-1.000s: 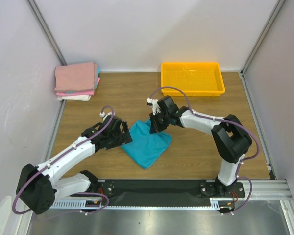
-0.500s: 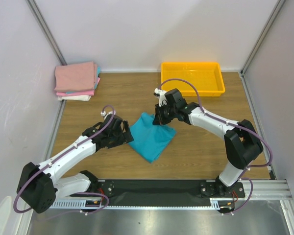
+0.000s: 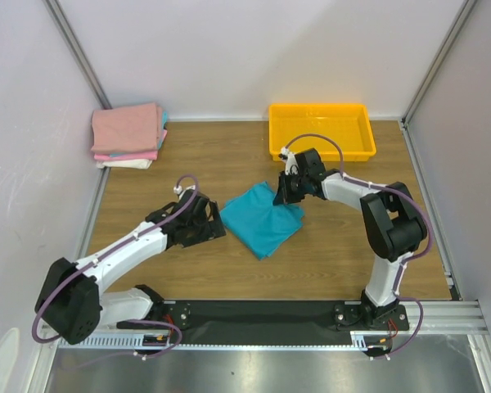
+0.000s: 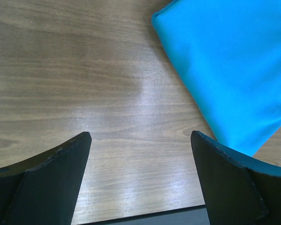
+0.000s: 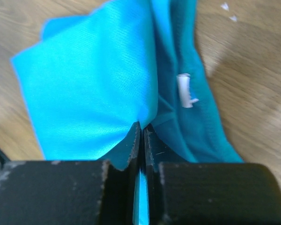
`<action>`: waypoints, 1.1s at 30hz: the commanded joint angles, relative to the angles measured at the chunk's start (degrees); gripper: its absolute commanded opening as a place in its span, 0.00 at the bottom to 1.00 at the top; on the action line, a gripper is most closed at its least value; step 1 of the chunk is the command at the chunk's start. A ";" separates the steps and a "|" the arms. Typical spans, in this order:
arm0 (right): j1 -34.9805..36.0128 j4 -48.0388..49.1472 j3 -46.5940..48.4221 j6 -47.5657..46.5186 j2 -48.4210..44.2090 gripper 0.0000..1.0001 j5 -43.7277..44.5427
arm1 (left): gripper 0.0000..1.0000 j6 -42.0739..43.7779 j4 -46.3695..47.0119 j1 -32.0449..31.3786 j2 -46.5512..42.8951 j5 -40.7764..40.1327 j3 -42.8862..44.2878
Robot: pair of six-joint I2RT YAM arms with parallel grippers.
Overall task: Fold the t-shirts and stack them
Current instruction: Fold the tshirt
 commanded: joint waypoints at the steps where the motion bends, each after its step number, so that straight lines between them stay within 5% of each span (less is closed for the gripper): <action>1: -1.25 1.93 1.22 -3.50 1.29 0.08 0.66 | 0.94 1.70 3.16 0.49 1.55 1.21 1.12; 6: -2.84 0.09 1.83 -4.65 0.51 0.47 3.83 | 0.95 2.49 6.06 0.58 5.15 3.05 3.06; 9: -3.89 -1.49 2.71 -3.69 -0.72 0.57 6.20 | 0.95 4.07 7.99 0.67 7.87 4.19 4.81; 16: -4.69 -8.78 4.21 7.11 -9.84 0.51 14.11 | 0.95 16.10 8.09 1.20 14.20 4.72 17.44; 21: -3.29 -3.27 -5.35 17.75 -20.75 0.41 7.18 | 0.95 23.76 10.71 1.99 18.42 8.04 26.69; 26: 0.06 2.28 -16.51 23.38 -27.26 0.36 6.56 | 0.94 24.30 19.76 3.30 27.54 17.79 31.97; 33: 1.11 9.49 -24.53 24.44 -24.74 0.33 6.12 | 0.91 20.25 28.11 4.10 39.16 26.52 38.30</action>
